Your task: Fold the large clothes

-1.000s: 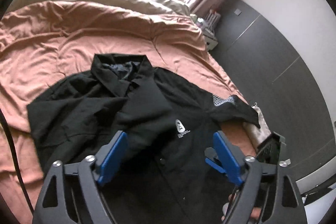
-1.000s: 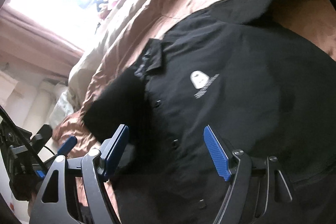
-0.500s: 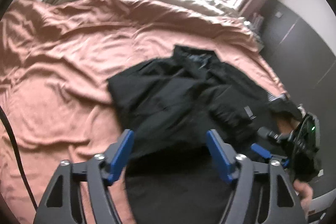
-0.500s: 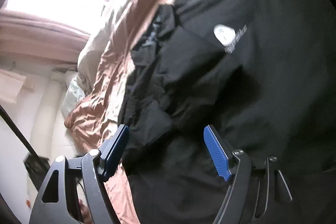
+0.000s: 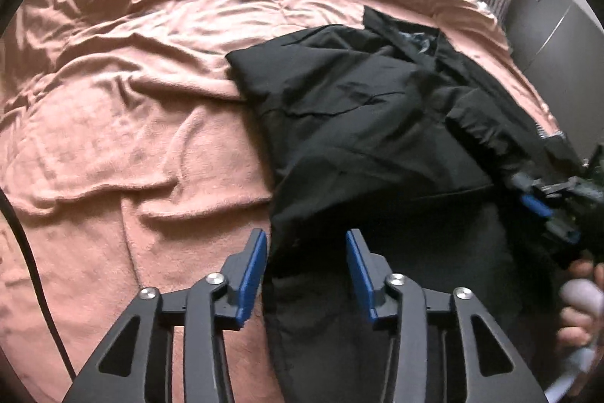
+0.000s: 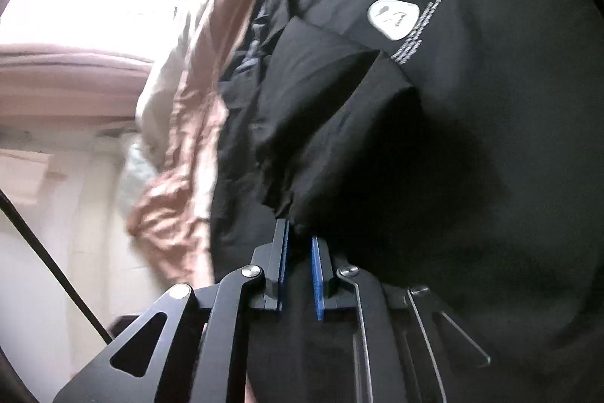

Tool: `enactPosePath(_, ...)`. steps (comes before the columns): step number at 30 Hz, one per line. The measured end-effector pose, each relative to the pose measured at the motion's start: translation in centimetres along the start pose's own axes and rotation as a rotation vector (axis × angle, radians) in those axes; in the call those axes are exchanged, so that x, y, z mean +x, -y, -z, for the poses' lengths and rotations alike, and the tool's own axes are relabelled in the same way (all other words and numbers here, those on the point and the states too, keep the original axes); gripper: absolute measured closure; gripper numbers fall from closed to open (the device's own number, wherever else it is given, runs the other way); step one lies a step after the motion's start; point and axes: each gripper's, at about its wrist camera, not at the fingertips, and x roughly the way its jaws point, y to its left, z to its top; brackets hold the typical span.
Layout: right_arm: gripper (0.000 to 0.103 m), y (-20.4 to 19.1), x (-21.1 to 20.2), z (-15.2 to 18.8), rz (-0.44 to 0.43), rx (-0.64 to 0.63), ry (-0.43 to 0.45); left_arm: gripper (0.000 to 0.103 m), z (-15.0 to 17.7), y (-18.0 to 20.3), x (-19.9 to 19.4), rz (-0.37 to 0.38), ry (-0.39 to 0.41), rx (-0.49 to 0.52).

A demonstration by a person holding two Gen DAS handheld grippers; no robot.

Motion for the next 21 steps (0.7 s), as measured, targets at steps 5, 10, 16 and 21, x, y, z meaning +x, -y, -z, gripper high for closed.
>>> enactPosePath(5,0.098,0.0,-3.6,-1.7,-0.084,-0.003,0.145,0.067,0.1,-0.7,0.4,0.005,0.004,-0.035)
enactPosePath(10,0.098,1.3,-6.7,-3.2,-0.088,0.051,0.275,0.067,0.2,-0.5,0.6,-0.009,0.006,-0.034)
enactPosePath(16,0.093,3.4,-9.9,-5.2,-0.071,0.132,0.428,0.067,0.1,-0.6,0.8,-0.009,-0.005,-0.037)
enactPosePath(21,0.053,3.6,-9.2,-8.1,-0.056,0.095,0.415,0.067,0.2,-0.5,1.0,-0.01,-0.008,-0.039)
